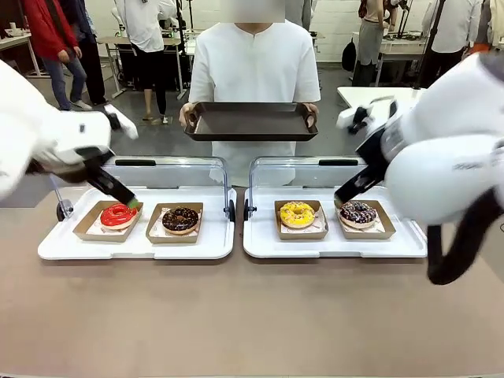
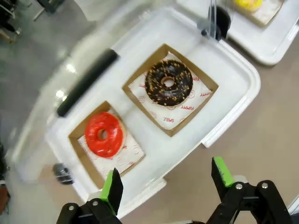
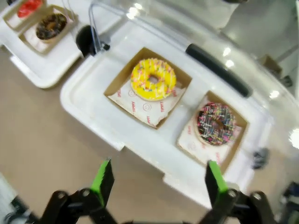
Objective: Provide the desired donut to the person.
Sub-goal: Pick up and lift the Paper togo box containing the Donut pointed at by the person.
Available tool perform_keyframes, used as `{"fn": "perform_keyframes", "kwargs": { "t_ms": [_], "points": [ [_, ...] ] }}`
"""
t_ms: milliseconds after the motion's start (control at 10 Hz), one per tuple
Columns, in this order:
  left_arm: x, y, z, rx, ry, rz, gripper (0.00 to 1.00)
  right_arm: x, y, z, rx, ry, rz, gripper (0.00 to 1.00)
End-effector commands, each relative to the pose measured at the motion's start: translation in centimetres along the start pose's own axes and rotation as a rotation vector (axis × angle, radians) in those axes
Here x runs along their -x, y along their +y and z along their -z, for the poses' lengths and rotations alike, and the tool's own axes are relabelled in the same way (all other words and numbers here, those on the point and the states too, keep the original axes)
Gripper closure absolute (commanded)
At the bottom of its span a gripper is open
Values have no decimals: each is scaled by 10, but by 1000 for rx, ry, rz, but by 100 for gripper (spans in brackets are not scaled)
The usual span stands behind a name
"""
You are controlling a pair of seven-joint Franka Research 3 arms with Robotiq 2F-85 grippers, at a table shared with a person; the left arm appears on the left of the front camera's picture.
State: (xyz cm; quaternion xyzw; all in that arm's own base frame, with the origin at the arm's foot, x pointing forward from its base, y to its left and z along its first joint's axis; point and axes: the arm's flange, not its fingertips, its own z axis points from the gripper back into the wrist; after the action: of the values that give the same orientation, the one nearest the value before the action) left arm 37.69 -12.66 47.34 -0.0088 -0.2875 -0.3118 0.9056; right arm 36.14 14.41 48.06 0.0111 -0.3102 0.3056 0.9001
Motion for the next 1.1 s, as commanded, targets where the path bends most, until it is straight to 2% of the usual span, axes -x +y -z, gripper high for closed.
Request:
{"fn": "perform_keyframes", "kwargs": {
  "t_ms": [0,300,600,700,800,1000],
  "points": [
    [-13,23,-52,6,-15,-19,0,0,7,-62,-19,39,-17,0],
    [-37,35,-121,-73,-19,-19,0,-19,19,-131,-9,115,-39,0],
    [-48,39,-130,-98,45,-50,0,-29,13,-139,12,208,11,0],
    [-44,35,-124,-155,71,-94,0,-17,19,-148,-18,133,-35,0],
    [-44,38,-138,-67,-3,-35,0,-17,19,-148,-18,133,-35,0],
    [-44,38,-138,-67,-3,-35,0,-17,19,-148,-18,133,-35,0]
  ]
}}
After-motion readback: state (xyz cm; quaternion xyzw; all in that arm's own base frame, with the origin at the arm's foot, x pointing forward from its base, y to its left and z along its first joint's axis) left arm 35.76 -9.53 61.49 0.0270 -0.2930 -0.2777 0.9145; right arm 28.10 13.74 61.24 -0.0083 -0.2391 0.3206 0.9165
